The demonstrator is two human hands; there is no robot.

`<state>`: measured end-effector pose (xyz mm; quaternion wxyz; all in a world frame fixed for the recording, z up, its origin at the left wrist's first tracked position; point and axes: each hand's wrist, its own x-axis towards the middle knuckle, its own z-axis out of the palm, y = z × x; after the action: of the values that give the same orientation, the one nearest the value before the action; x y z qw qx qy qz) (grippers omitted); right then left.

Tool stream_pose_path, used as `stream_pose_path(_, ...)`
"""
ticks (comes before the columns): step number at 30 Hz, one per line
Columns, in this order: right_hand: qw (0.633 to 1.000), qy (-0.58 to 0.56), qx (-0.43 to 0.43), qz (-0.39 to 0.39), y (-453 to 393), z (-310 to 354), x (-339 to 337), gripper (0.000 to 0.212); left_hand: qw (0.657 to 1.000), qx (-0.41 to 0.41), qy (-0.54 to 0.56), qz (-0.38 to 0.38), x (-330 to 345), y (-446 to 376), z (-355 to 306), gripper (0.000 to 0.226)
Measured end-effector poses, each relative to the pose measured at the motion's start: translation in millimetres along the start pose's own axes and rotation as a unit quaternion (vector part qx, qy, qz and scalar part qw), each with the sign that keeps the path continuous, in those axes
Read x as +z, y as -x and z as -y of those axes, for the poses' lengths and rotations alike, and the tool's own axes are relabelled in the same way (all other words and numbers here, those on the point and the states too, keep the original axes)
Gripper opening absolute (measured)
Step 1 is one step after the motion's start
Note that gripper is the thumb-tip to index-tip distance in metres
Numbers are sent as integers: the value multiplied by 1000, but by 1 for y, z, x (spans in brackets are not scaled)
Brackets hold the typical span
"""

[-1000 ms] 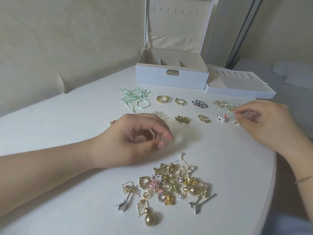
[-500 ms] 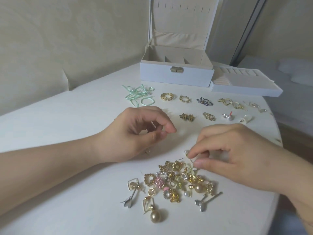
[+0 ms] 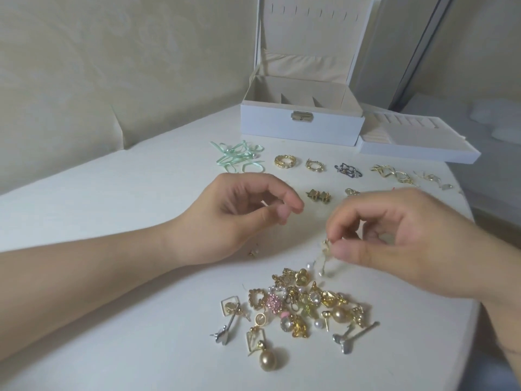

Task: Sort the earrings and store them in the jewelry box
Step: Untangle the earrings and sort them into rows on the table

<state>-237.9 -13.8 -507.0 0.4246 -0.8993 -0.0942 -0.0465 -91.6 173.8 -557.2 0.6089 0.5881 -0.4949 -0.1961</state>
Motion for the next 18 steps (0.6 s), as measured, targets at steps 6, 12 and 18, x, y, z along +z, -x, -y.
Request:
stream_pose_path(6,987,-138,49,-58,-37,15,3,10,994,-21,99,32,2,-2,-8,28)
stream_pose_path(12,982,-82,49,-165,-39,7,22,13,994,-48,88,-46,-3,-6,-6,12)
stream_pose_path(18,998,55,41,9,-5,6,27,11,990,-51,106,-80,-8,-7,-4,9)
